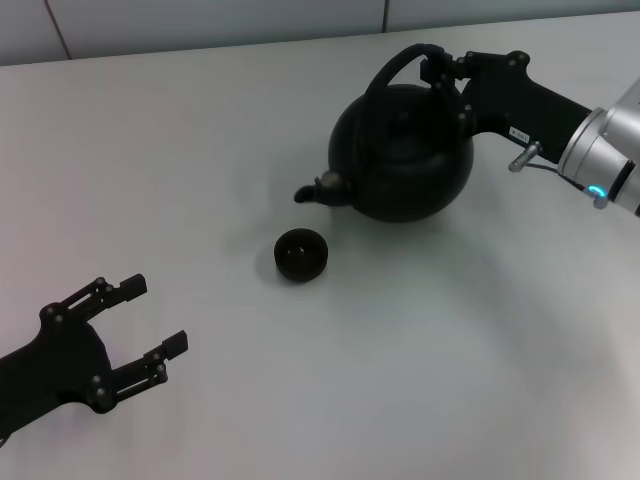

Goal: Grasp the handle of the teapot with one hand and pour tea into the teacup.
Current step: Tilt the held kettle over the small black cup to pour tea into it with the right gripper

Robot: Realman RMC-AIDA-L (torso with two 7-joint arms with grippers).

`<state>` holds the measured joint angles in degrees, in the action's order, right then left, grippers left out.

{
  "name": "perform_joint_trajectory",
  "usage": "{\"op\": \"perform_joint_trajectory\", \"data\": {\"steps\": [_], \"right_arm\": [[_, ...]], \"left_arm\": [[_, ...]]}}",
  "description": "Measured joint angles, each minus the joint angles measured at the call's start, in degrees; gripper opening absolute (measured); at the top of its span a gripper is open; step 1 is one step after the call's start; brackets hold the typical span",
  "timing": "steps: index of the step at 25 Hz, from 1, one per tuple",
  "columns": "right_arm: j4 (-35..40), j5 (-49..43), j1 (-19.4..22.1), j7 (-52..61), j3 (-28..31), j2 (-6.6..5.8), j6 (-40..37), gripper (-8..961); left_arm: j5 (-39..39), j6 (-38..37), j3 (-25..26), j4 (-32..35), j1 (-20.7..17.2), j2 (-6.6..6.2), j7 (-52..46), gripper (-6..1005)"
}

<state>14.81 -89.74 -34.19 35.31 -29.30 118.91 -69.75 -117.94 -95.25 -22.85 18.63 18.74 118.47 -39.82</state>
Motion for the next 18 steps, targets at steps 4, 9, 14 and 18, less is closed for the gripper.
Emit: {"op": "perform_joint_trajectory", "data": {"steps": [4,9,14,18], "right_arm": [[3.60,0.00,0.55,-1.06,-2.96,0.00,-0.47,86],[6.52,0.00,0.79,-3.45,-6.12,0.00,-0.93,86],[7.35,0.00,0.63,-7.67,-7.39,0.00,-0.97,86],[7.97,0.00,0.45,-9.59,-8.63,0.00,-0.98,86]], "left_arm": [[0.00,0.05,0.00,0.00,0.07,0.00,0.01,800],[0.00,0.07,0.00,0.01,0.15,0.00,0.02,800],[0.12,0.07,0.00,0.00,0.23,0.00,0.02,800],[0.20,0.07,0.00,0.01,0.23,0.00,0.02,800]]}}
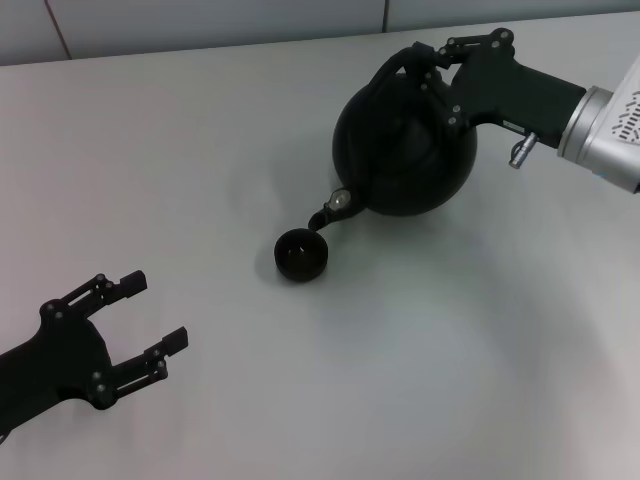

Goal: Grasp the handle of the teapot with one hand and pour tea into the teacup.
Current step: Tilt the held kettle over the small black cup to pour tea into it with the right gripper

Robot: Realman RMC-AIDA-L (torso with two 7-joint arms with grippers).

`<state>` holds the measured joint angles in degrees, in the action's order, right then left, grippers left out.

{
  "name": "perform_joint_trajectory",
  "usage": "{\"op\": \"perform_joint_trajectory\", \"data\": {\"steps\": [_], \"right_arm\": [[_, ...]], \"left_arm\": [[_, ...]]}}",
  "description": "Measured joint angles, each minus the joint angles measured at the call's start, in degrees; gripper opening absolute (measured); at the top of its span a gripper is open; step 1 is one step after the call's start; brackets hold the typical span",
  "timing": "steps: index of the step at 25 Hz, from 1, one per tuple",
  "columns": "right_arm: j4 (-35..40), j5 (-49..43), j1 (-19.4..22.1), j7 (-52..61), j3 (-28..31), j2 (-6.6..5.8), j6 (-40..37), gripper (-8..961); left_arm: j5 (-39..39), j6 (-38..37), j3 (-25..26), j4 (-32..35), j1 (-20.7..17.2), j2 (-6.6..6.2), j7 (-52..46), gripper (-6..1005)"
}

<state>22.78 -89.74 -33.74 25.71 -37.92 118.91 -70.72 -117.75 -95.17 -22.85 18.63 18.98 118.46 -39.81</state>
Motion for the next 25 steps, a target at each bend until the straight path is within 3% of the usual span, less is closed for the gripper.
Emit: {"op": "perform_joint_trajectory", "data": {"steps": [25], "right_arm": [[4.72,0.01,-0.43,-4.38,-4.92,0.17,0.75,87]], "left_arm": [[0.51,0.00,0.00,-0.06,0.47,0.01,-0.01,800]]}}
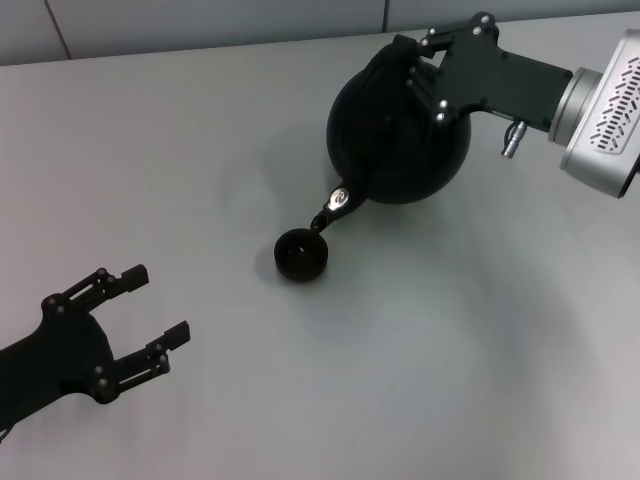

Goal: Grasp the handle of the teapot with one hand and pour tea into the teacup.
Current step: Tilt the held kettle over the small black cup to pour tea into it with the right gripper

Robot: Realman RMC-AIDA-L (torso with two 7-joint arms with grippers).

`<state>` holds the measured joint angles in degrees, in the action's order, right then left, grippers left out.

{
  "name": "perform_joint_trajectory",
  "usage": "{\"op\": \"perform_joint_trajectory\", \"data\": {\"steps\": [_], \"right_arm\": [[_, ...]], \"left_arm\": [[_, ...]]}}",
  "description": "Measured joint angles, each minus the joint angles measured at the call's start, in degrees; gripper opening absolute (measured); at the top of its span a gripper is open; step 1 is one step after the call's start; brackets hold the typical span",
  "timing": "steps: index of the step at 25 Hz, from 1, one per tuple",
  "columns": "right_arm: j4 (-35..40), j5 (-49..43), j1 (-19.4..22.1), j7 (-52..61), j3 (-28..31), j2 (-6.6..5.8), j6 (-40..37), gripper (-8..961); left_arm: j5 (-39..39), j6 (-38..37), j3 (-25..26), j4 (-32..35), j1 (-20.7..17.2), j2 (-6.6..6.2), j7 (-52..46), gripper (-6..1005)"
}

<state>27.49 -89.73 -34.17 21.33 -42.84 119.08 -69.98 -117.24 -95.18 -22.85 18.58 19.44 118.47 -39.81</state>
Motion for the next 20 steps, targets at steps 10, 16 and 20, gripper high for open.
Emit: {"op": "perform_joint_trajectory", "data": {"steps": [10,16,20], "right_arm": [[0.17,0.00,-0.40,-1.60,-1.16,0.13,0.72,86],[0.17,0.00,-0.52,-2.23,-1.50,0.17,0.73,86],[0.22,0.17,-0.65,-2.24,-2.52,0.17,0.79,84]], "left_arm": [[0.00,0.00,0.00,-0.65,-0.02,0.07,0.00,800],[0.00,0.00,0.00,-0.73,-0.03,0.08,0.00,800],[-0.01,0.00,0.00,-0.73,-0.20,0.08,0.00,800]]}}
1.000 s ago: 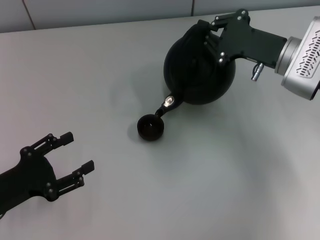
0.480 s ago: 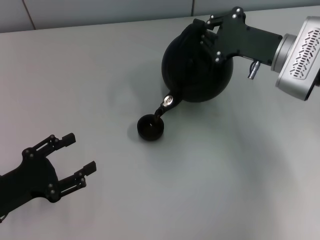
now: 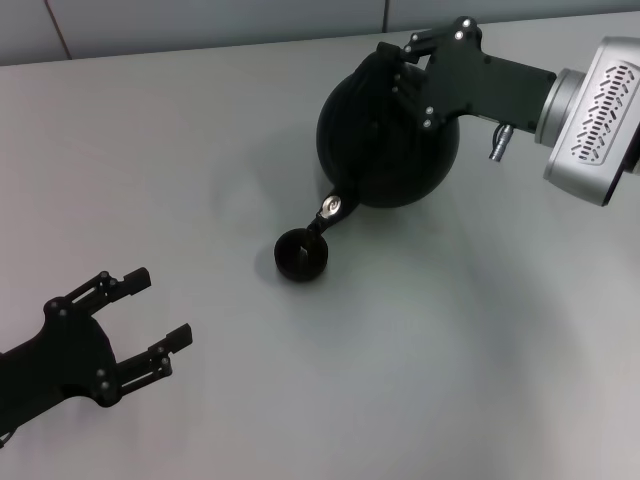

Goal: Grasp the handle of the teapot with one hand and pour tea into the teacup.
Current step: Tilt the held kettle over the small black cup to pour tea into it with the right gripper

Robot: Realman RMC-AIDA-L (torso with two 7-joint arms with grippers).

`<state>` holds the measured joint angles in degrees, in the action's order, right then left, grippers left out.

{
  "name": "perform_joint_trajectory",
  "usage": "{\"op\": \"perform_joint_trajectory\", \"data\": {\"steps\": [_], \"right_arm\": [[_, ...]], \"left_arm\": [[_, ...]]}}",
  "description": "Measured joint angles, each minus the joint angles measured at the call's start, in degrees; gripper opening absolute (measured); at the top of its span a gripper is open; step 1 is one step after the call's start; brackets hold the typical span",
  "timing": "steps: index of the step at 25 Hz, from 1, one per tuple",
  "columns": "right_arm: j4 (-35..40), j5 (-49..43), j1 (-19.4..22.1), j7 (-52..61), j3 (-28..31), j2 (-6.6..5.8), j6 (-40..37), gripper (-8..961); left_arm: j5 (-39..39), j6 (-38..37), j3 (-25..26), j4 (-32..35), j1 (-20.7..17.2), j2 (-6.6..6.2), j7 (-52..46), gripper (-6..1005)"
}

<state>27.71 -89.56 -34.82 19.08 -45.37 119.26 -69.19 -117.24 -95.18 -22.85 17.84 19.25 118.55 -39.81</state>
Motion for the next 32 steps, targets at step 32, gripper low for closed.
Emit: {"op": "perform_joint_trajectory", "data": {"steps": [32], "right_arm": [[0.79,0.39,1.97,17.15,0.54,0.03,0.83,85]], "left_arm": [[0.00,-0.20,0.00,-0.62,-0.08,-0.10,0.00,800]]}}
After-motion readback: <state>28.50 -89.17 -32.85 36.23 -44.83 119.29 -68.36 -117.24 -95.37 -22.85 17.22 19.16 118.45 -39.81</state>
